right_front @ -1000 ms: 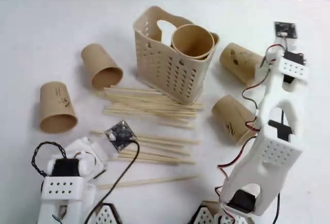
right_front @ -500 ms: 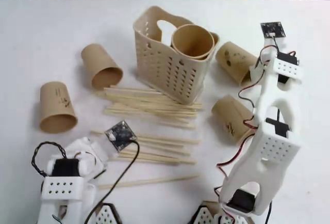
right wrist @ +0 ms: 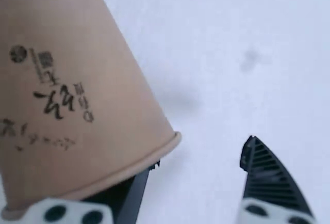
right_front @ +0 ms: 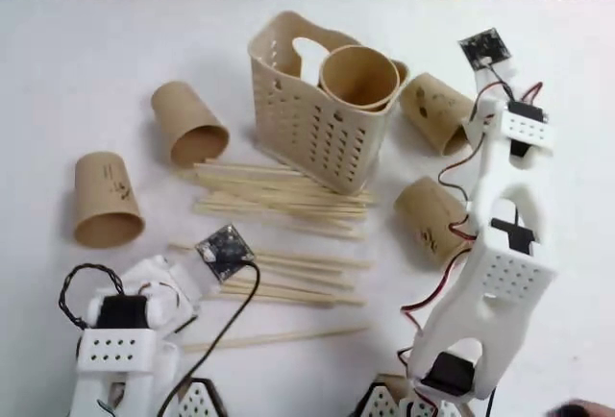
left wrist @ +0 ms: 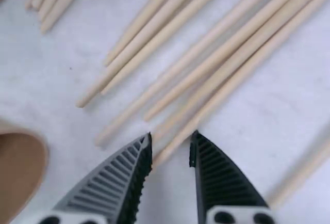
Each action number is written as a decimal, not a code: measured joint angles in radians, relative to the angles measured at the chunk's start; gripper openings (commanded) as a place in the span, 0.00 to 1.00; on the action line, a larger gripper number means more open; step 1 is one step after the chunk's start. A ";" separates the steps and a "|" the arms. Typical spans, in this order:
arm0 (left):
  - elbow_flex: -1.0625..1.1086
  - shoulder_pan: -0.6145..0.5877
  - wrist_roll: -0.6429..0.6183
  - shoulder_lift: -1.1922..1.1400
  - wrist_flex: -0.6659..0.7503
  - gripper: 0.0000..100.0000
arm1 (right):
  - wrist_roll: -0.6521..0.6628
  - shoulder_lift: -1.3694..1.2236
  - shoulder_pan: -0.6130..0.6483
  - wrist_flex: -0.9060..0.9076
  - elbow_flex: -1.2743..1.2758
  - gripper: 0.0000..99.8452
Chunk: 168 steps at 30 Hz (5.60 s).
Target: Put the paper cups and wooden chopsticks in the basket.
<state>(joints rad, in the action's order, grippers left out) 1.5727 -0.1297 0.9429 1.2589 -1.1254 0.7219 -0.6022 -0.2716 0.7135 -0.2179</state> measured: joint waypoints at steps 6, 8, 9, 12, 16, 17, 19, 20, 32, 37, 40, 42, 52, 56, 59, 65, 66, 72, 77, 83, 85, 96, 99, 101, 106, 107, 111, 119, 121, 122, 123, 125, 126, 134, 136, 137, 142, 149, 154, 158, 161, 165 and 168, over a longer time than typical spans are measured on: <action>0.000 0.000 0.000 0.000 0.000 0.15 | 0.000 0.003 0.058 -0.221 0.135 0.09; 0.000 0.000 0.000 0.000 0.000 0.15 | 0.000 0.003 0.064 -0.301 0.187 0.02; 0.000 0.000 0.000 0.000 0.000 0.15 | 0.000 0.005 0.063 -0.341 0.207 0.01; 0.000 0.000 0.000 0.000 0.000 0.15 | 0.000 0.006 0.055 -0.439 0.267 0.02; 0.000 0.000 0.000 0.000 0.000 0.15 | -0.023 0.009 0.046 -0.462 0.310 0.02; 0.000 0.000 0.000 0.000 0.000 0.15 | -0.051 0.009 0.040 -0.462 0.315 0.02; 0.000 0.000 0.000 0.000 0.000 0.15 | -0.114 0.011 0.006 -0.454 0.324 0.02; 0.000 0.000 0.000 0.000 0.000 0.15 | -0.143 0.011 -0.012 -0.436 0.322 0.02; 0.000 0.000 0.000 0.000 0.000 0.15 | -0.333 0.235 -0.221 -0.008 0.316 0.02; 0.000 0.000 0.000 0.000 0.000 0.15 | -0.299 0.453 -0.218 0.222 0.316 0.02; 0.000 0.000 0.000 0.000 0.000 0.15 | -0.256 0.597 -0.219 0.324 0.316 0.02; 0.000 0.000 0.000 0.000 0.000 0.15 | -0.229 0.689 -0.206 0.393 0.316 0.02; 0.000 0.000 0.000 0.000 0.000 0.15 | -0.233 1.160 0.035 0.631 0.299 0.02; 0.000 0.000 0.000 0.000 0.000 0.15 | -0.350 1.249 0.126 0.658 0.155 0.02; 0.000 0.000 0.000 0.000 0.000 0.15 | -0.431 1.246 0.170 0.658 0.012 0.02; 0.000 0.000 0.000 0.000 0.000 0.15 | -0.522 1.120 0.311 0.658 -0.141 0.02; 0.000 0.000 0.000 0.000 0.000 0.15 | -0.537 1.082 0.316 0.658 -0.144 0.02; 0.000 0.000 0.000 0.000 0.000 0.15 | -0.617 0.891 0.319 0.618 -0.144 0.02; 0.000 -0.023 -0.002 0.000 0.000 0.15 | -0.666 0.796 0.334 0.569 -0.144 0.02; 0.000 -0.026 -0.002 0.000 0.002 0.15 | -0.678 0.781 0.390 0.545 -0.144 0.02; 0.000 -0.026 -0.002 0.000 0.002 0.15 | -0.678 0.776 0.404 0.545 -0.144 0.02; 0.000 -0.026 -0.002 0.000 0.002 0.15 | -0.678 0.778 0.410 0.543 -0.089 0.23; 0.000 -0.026 -0.002 0.000 0.002 0.15 | -0.678 0.776 0.407 0.543 -0.080 0.23; 0.000 -0.026 -0.002 0.000 0.002 0.15 | -0.678 0.776 0.390 0.545 -0.080 0.23; 0.000 -0.026 -0.002 0.000 0.002 0.15 | -0.678 0.776 0.354 0.565 -0.080 0.23; 0.000 -0.026 -0.002 0.000 0.002 0.15 | -0.678 0.776 0.350 0.566 -0.080 0.23; 0.000 -0.026 -0.002 0.000 0.002 0.15 | -0.678 0.755 0.331 0.565 -0.031 0.23; 0.000 -0.026 -0.002 0.000 0.002 0.15 | -0.678 0.646 0.341 0.526 0.000 0.23; 0.000 -0.026 -0.002 0.000 0.002 0.15 | -0.680 0.626 0.341 0.523 -0.002 0.23; 0.000 -0.026 -0.002 0.000 0.002 0.15 | -0.680 0.617 0.341 0.519 -0.003 0.23; 0.000 -0.026 -0.002 0.000 0.002 0.15 | -0.680 0.608 0.341 0.509 -0.005 0.23; 0.000 -0.026 -0.002 0.000 0.002 0.15 | -0.680 0.600 0.341 0.508 -0.006 0.23; 0.000 -0.026 -0.002 0.000 0.002 0.15 | -0.681 0.598 0.341 0.508 -0.006 0.23; 0.000 -0.026 -0.002 0.000 0.002 0.15 | -0.680 0.671 0.324 0.586 -0.025 0.23; 0.000 -0.026 -0.002 0.000 0.002 0.15 | -0.664 0.741 0.311 0.644 -0.025 0.23; 0.000 -0.026 -0.002 0.000 0.002 0.15 | -0.637 0.779 0.310 0.672 -0.025 0.23; 0.000 -0.026 -0.002 0.000 0.002 0.15 | -0.468 0.928 0.305 0.819 -0.012 0.23; 0.000 -0.026 -0.002 0.000 0.002 0.15 | -0.319 1.054 0.170 0.878 0.276 0.23; 0.000 -0.026 -0.002 0.000 0.002 0.15 | -0.276 1.192 0.104 0.692 0.663 0.23; 0.000 -0.026 -0.002 0.000 0.002 0.15 | -0.275 1.303 0.072 0.525 0.957 0.23; 0.000 -0.026 -0.002 0.000 0.002 0.15 | -0.273 1.373 0.068 0.448 1.109 0.23; 0.000 -0.026 -0.002 0.000 0.002 0.15 | -0.276 1.465 0.061 0.400 1.237 0.23; 0.000 -0.026 -0.002 0.000 0.002 0.15 | -0.276 1.536 0.063 0.382 1.297 0.23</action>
<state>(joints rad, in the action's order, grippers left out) 1.5727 -0.1557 0.9413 1.2589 -1.1239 0.4457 0.9337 -0.2087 1.0955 1.0787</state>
